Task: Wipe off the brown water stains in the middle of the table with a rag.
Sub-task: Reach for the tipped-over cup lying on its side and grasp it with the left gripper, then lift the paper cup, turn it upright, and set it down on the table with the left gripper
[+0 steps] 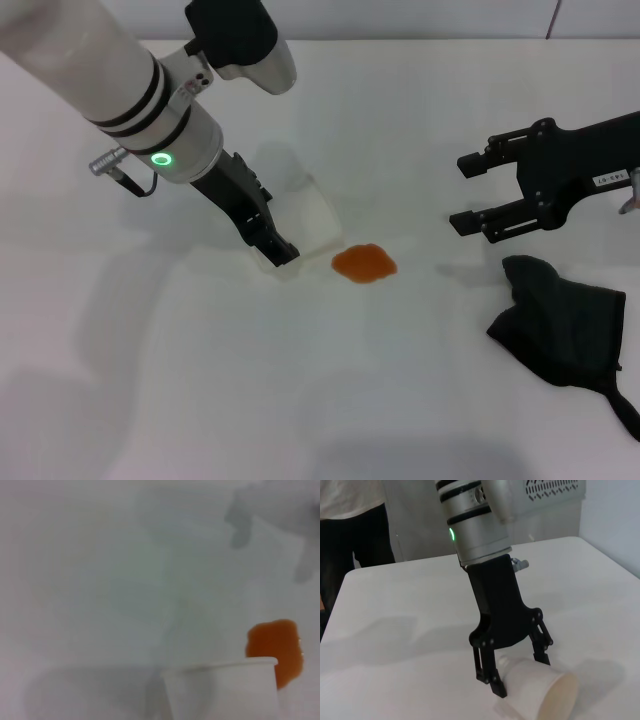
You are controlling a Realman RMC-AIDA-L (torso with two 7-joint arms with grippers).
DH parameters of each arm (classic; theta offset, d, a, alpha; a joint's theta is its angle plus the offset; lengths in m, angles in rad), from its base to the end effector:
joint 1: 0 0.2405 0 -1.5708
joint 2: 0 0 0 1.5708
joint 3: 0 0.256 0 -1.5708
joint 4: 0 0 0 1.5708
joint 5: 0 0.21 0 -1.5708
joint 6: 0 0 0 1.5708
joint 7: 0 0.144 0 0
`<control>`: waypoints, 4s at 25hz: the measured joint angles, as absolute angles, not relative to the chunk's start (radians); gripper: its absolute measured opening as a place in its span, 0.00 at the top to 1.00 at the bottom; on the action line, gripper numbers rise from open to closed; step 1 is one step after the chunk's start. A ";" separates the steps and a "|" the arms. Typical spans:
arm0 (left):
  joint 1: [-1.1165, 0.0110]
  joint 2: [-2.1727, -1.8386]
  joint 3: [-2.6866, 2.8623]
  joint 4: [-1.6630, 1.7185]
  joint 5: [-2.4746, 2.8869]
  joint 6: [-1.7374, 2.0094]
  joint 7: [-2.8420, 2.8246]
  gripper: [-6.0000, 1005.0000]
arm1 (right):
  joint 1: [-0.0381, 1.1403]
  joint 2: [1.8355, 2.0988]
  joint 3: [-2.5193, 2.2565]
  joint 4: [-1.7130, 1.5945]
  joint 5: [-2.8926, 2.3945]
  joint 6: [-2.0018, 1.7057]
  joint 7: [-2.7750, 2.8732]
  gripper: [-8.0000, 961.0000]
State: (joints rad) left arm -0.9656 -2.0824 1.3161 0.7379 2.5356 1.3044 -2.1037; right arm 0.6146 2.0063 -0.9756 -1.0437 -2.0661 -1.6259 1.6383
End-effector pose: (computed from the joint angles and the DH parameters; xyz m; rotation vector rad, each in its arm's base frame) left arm -0.1587 0.4044 -0.0609 -2.8707 -0.4376 0.5685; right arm 0.1918 0.3643 0.0410 -2.9385 0.2510 0.2787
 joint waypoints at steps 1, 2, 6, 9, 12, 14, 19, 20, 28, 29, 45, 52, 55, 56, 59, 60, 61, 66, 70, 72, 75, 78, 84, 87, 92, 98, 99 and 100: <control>-0.962 -2.083 1.316 0.735 2.535 1.294 -2.103 0.12 | 0.616 2.006 -0.976 -1.044 -2.066 -1.626 1.638 0.23; -0.959 -2.083 1.316 0.732 2.535 1.286 -2.102 0.12 | 0.616 2.006 -0.976 -1.044 -2.066 -1.626 1.638 0.23; -0.956 -2.084 1.316 0.707 2.519 1.255 -2.087 0.12 | 0.625 2.007 -0.986 -1.041 -2.066 -1.627 1.638 0.23; -0.956 -2.083 1.317 0.699 2.509 1.243 -2.077 0.13 | 0.627 2.008 -0.994 -1.041 -2.067 -1.627 1.638 0.23; -0.956 -2.082 1.318 0.694 2.508 1.230 -2.066 0.13 | 0.631 2.008 -0.996 -1.038 -2.069 -1.622 1.638 0.23; -0.956 -2.082 1.318 0.694 2.508 1.225 -2.065 0.13 | 0.632 2.008 -0.996 -1.037 -2.070 -1.619 1.638 0.23; -0.950 -2.083 1.318 0.695 2.500 1.213 -2.055 0.19 | 0.632 2.008 -0.996 -1.036 -2.072 -1.617 1.638 0.23; -0.947 -2.083 1.318 0.696 2.498 1.213 -2.053 0.22 | 0.632 2.008 -0.996 -1.035 -2.072 -1.617 1.638 0.23; -0.846 -2.082 1.318 0.815 2.358 1.213 -2.002 0.32 | 0.632 2.008 -0.993 -1.035 -2.068 -1.615 1.638 0.23; -0.817 -2.082 1.318 0.852 2.336 1.213 -1.998 0.32 | 0.632 2.007 -0.992 -1.035 -2.068 -1.615 1.638 0.23; -0.449 -2.077 1.174 0.762 1.637 1.204 -1.254 0.40 | 0.628 2.006 -0.988 -1.045 -2.064 -1.623 1.651 0.23; -0.416 -2.077 1.132 0.569 1.488 1.225 -0.998 0.39 | 0.625 2.007 -0.988 -1.046 -2.064 -1.627 1.666 0.23; -0.409 -2.077 1.104 0.509 1.477 1.220 -0.927 0.39 | 0.623 2.008 -0.988 -1.046 -2.064 -1.628 1.672 0.23; -0.409 -2.077 1.093 0.486 1.476 1.213 -0.899 0.39 | 0.622 2.008 -0.988 -1.046 -2.064 -1.627 1.673 0.23; -0.414 -2.079 1.077 0.428 1.475 1.182 -0.829 0.39 | 0.622 2.008 -0.988 -1.044 -2.063 -1.625 1.674 0.23; -0.419 -2.079 1.075 0.413 1.474 1.171 -0.810 0.39 | 0.622 2.008 -0.988 -1.043 -2.063 -1.624 1.674 0.23; -0.423 -2.081 1.075 0.396 1.473 1.155 -0.791 0.39 | 0.623 2.009 -0.988 -1.042 -2.063 -1.623 1.674 0.23; -0.434 -2.083 1.075 0.355 1.457 1.125 -0.747 0.39 | 0.625 2.009 -0.988 -1.039 -2.052 -1.622 1.675 0.23; -0.435 -2.083 1.080 0.341 1.426 1.128 -0.723 0.39 | 0.624 2.009 -0.988 -1.039 -2.049 -1.621 1.675 0.23; -0.433 -2.083 1.080 0.334 1.426 1.130 -0.711 0.39 | 0.622 2.009 -0.988 -1.039 -2.049 -1.620 1.675 0.23; -0.426 -2.083 1.080 0.321 1.425 1.131 -0.700 0.39 | 0.622 2.009 -0.987 -1.039 -2.049 -1.619 1.675 0.23; -0.421 -2.083 1.081 0.303 1.425 1.127 -0.692 0.39 | 0.622 2.008 -0.987 -1.042 -2.048 -1.619 1.675 0.23; -0.388 -2.084 1.078 0.296 1.410 1.132 -0.651 0.31 | 0.622 2.006 -0.986 -1.037 -2.048 -1.617 1.675 0.23; -0.376 -2.084 1.078 0.295 1.379 1.133 -0.653 0.31 | 0.621 2.006 -0.986 -1.037 -2.048 -1.617 1.675 0.23; -0.382 -2.085 1.080 0.293 1.369 1.127 -0.671 0.25 | 0.620 2.007 -0.987 -1.037 -2.048 -1.617 1.675 0.23; -0.440 -2.085 1.082 0.269 1.371 1.107 -0.707 0.16 | 0.617 2.011 -0.990 -1.037 -2.048 -1.620 1.674 0.23; -0.451 -2.084 1.083 0.267 1.374 1.095 -0.720 0.15 | 0.616 2.011 -0.990 -1.037 -2.048 -1.621 1.674 0.23; -0.460 -2.084 1.084 0.266 1.377 1.085 -0.729 0.14 | 0.616 2.011 -0.992 -1.037 -2.047 -1.621 1.674 0.23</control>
State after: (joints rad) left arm -0.4595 -2.0836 1.0836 0.2659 1.3767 1.0852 -0.7291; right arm 0.6163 2.0112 -0.9915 -1.0369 -2.0474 -1.6211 1.6741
